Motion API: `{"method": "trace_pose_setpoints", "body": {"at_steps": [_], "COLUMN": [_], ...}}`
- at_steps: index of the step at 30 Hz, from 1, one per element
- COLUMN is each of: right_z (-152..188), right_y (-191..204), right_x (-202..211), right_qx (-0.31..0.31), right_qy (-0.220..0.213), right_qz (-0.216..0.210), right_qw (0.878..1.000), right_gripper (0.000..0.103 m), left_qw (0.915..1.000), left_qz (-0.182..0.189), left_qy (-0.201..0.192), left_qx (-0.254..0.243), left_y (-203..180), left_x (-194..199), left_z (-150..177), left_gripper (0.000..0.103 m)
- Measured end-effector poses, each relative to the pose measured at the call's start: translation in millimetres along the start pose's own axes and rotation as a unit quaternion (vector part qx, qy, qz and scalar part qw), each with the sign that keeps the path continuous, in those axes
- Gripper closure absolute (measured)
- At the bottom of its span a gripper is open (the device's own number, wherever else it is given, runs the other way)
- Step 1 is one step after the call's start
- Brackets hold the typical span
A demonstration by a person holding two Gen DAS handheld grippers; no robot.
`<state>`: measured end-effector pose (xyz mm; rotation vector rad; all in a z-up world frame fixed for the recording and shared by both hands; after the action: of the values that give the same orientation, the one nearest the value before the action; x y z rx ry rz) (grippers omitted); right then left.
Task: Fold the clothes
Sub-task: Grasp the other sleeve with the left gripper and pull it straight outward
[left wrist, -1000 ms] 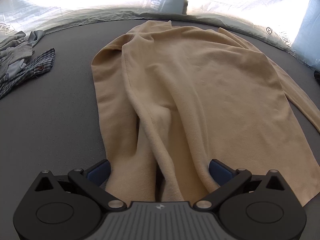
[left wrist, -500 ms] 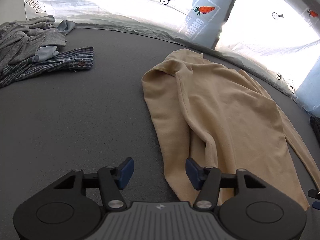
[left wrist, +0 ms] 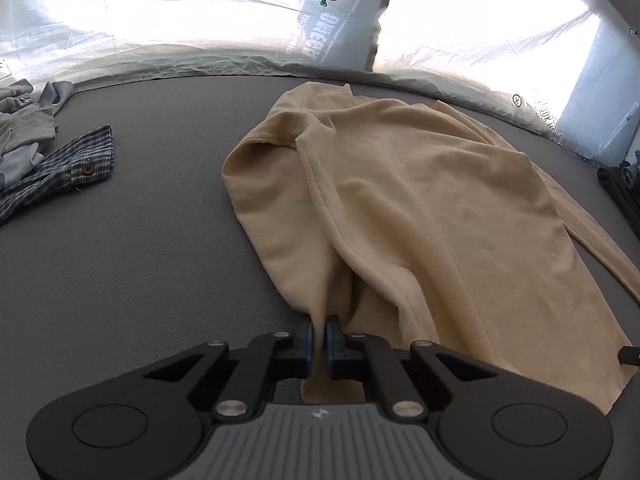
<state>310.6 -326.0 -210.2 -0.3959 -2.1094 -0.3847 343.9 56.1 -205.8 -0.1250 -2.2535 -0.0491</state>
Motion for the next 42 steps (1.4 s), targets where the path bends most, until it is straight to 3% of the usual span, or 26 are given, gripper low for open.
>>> {"method": "trace_pose_setpoints", "body": {"at_steps": [4, 7, 10, 12, 14, 15, 16, 17, 19, 22, 23, 25, 27, 29, 31, 35, 36, 38, 42], "right_z": [2.7, 4.1, 5.3, 5.0, 4.6, 4.3, 4.1, 4.0, 3.7, 3.4, 3.4, 4.0, 4.0, 3.7, 3.2, -0.5, -1.2, -1.8, -0.2], "right_y": [2.6, 4.1, 5.4, 7.0, 8.1, 8.5, 8.7, 8.7, 8.8, 7.0, 6.2, 5.1, 5.5, 5.7, 4.9, 0.3, -1.4, -4.2, -5.3], "right_x": [-0.4, -0.8, -1.3, -2.1, -2.8, -3.1, -3.3, -3.5, -3.8, -3.0, -2.6, -2.1, -1.9, -1.1, 0.6, 3.2, 3.8, 4.6, 4.9], "right_qx": [-0.006, -0.008, -0.010, -0.011, -0.014, -0.014, -0.014, -0.015, -0.015, -0.011, -0.009, -0.006, -0.001, 0.003, 0.004, 0.000, -0.002, -0.005, 0.021], "right_qy": [-0.004, -0.008, -0.011, -0.011, -0.011, -0.011, -0.011, -0.011, -0.010, -0.006, -0.005, -0.004, -0.002, -0.001, -0.006, -0.009, -0.008, -0.005, -0.003], "right_qz": [0.006, 0.009, 0.012, 0.014, 0.015, 0.015, 0.015, 0.015, 0.015, 0.009, 0.007, 0.003, 0.002, -0.002, -0.011, -0.037, -0.046, -0.059, -0.069], "right_qw": [1.000, 1.000, 1.000, 1.000, 1.000, 1.000, 1.000, 1.000, 1.000, 1.000, 1.000, 1.000, 1.000, 1.000, 1.000, 0.999, 0.999, 0.998, 0.997], "right_gripper": [0.024, 0.022, 0.021, 0.020, 0.018, 0.017, 0.016, 0.016, 0.015, 0.015, 0.016, 0.016, 0.016, 0.017, 0.027, 0.045, 0.051, 0.053, 0.062], "left_qw": [0.9965, 0.9825, 0.9525, 0.9225, 0.8963, 0.8899, 0.8893, 0.8929, 0.9167, 0.9572, 0.9647, 0.9776, 0.9876, 0.9953, 0.9990, 0.9994, 0.9989, 0.9977, 0.9978], "left_qz": [-0.074, -0.161, -0.258, -0.319, -0.360, -0.370, -0.374, -0.372, -0.341, -0.261, -0.243, -0.200, -0.150, -0.084, -0.034, 0.019, 0.035, 0.060, 0.061], "left_qy": [-0.028, -0.070, -0.125, -0.160, -0.166, -0.155, -0.139, -0.116, -0.039, 0.052, 0.060, 0.058, 0.043, 0.028, 0.012, -0.010, -0.017, -0.028, -0.027], "left_qx": [-0.027, -0.062, -0.103, -0.147, -0.198, -0.217, -0.224, -0.225, -0.204, -0.114, -0.083, -0.029, 0.014, 0.039, 0.025, -0.028, -0.026, -0.015, -0.002], "left_y": [29.0, 54.2, 75.9, 79.5, 76.9, 75.6, 75.7, 76.3, 80.4, 89.4, 89.3, 85.6, 78.7, 65.4, 44.3, 5.3, 0.9, -4.5, -12.4], "left_x": [24.8, 51.5, 81.1, 93.8, 92.9, 85.4, 76.1, 65.7, 41.7, 27.1, 30.1, 41.6, 56.1, 65.0, 67.8, 71.1, 73.0, 77.3, 78.1], "left_z": [-15.2, -35.6, -62.1, -72.5, -74.5, -71.1, -65.6, -58.8, -39.3, -1.8, 5.7, 18.3, 28.2, 33.4, 33.9, 33.4, 32.5, 31.6, 32.6], "left_gripper": [0.098, 0.098, 0.098, 0.098, 0.094, 0.094, 0.094, 0.093, 0.079, 0.068, 0.063, 0.041, 0.033, 0.032, 0.021, 0.017, 0.018, 0.018, 0.017]}}
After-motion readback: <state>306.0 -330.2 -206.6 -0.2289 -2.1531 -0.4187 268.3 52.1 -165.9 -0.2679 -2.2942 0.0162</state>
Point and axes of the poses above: each gripper's, at about its wrist camera, not at the fingertips, and x roughly against the way its jaws point, y to its left, z to its underside, the point moved 1 cm from there along -x, roughly the way its jaws point, and after that the axes turned 8 degrees about -x, right-handed, at the moved point
